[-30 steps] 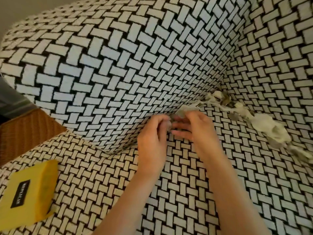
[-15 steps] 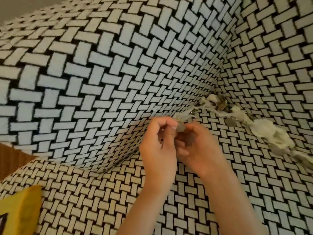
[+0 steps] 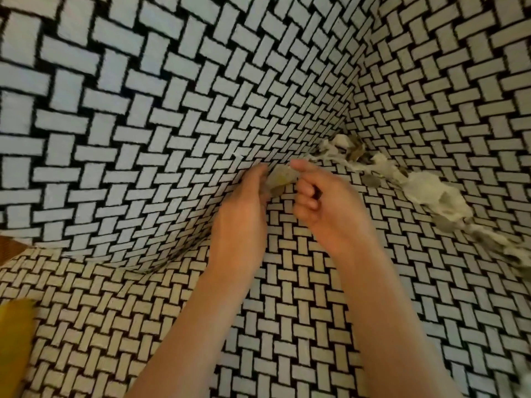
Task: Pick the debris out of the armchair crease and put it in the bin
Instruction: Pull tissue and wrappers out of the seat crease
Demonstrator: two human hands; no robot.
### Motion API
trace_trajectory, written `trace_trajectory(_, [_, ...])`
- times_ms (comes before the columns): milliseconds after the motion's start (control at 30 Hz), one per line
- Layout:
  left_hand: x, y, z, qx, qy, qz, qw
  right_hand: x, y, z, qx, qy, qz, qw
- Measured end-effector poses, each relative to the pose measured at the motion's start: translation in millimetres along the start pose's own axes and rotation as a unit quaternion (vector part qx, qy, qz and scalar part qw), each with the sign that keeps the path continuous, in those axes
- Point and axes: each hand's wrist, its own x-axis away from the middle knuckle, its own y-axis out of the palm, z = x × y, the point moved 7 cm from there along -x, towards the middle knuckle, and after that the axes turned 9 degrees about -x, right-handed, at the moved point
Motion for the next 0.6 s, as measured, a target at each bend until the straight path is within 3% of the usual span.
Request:
trace_trajectory(67, [-2.0, 7.3, -0.3, -0.024, -0.018, -0.033, 0.999, 1.8, -6.0, -18.8, 0.233, -0.101, 0.053, 0.966])
trace_trajectory(167, [-4.2, 8.2, 1.3, 0.003, -0.034, -0.022, 0.999, 3.2, 3.1, -23.9, 0.516, -0.202, 0.07, 0.829])
trace_trajectory(267, [-3.1, 8.6, -2.0, 0.022, -0.046, -0.011, 0.999, 2.1, 14.0, -13.1, 0.656, -0.214, 0.064, 0.721])
trace_trajectory(333, [-1.6, 9.4, -3.7, 0.017, -0.053, -0.008, 0.998, 1.3, 19.1, -11.8, 0.707, -0.22, 0.069, 0.669])
trace_trajectory(533, [14.2, -4.5, -13.4, 0.132, -0.101, 0.106, 0.981, -2.7, 22.1, -10.9, 0.732, -0.251, 0.086, 0.628])
trace_trajectory(600, [25.0, -8.3, -20.0, 0.2, -0.144, 0.141, 0.959, -2.3, 21.3, -13.9, 0.707, -0.27, 0.091, 0.647])
